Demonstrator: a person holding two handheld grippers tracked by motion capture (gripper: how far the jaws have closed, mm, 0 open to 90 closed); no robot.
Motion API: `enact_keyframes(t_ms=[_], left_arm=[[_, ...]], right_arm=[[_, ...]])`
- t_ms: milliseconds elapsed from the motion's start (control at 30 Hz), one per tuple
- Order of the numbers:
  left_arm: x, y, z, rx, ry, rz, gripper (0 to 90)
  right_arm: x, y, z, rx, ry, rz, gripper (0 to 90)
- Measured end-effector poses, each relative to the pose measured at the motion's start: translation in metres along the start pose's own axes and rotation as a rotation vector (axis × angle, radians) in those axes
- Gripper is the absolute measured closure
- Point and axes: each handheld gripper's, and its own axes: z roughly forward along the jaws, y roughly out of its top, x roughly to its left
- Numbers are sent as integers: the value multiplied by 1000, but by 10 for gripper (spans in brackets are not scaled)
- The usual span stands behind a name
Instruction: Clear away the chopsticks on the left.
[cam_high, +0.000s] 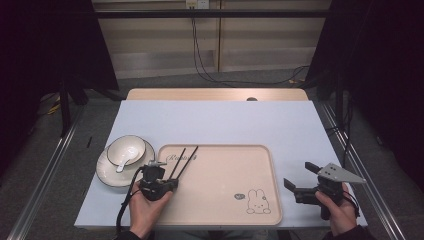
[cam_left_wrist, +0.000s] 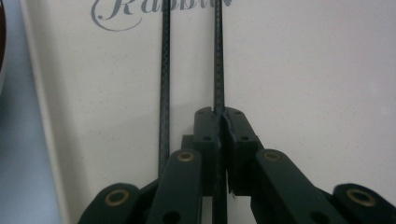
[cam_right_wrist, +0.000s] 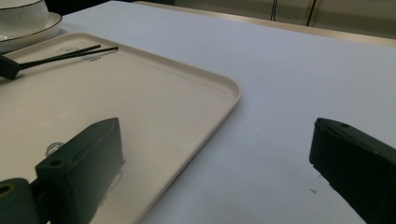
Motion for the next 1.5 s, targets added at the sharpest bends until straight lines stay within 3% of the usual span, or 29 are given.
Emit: enact_keyframes(t_ms=[333, 533, 667, 733, 767, 933, 967, 1067, 1167, 1200, 1233, 1333, 1400, 1500], left_arm=[[2, 0, 0, -14, -30, -20, 789], [2, 0, -1, -33, -36, 22, 684], [2, 0, -2, -39, -33, 46, 559], [1, 0, -2, -51, -41, 34, 487], [1, 1, -5, -64, -59, 59, 453], [-1, 2, -9, -106, -88, 82, 317], [-2, 1, -10, -135, -105, 109, 281], [-3, 1, -11, -143, -139, 128, 219], [-5, 2, -18, -174, -158, 192, 131], [-5, 2, -18, -174, -158, 192, 114], [-5, 3, -23, -210, -186, 194, 93], [-4, 3, -30, -243, -177, 205, 47], [-2, 1, -41, -299, -200, 219, 40], [1, -3, -49, -314, -218, 253, 28]], right_arm=[[0, 0, 0, 1, 2, 2, 26], [0, 0, 0, 2, 3, 0, 26], [-1, 0, 0, 1, 2, 1, 26], [-1, 0, 0, 1, 5, 3, 27], [-1, 0, 0, 1, 4, 2, 27], [-1, 0, 0, -1, 4, 6, 27], [-1, 0, 0, -2, 3, 4, 27], [-1, 0, 0, -4, 3, 3, 27], [-1, 0, 0, -5, 3, 3, 27], [-1, 0, 0, -8, 0, 6, 27], [-1, 0, 0, -8, 1, 6, 27], [-1, 0, 0, -10, 1, 8, 27], [-1, 0, -1, -13, 2, 9, 27], [0, 0, -1, -15, 1, 10, 27]])
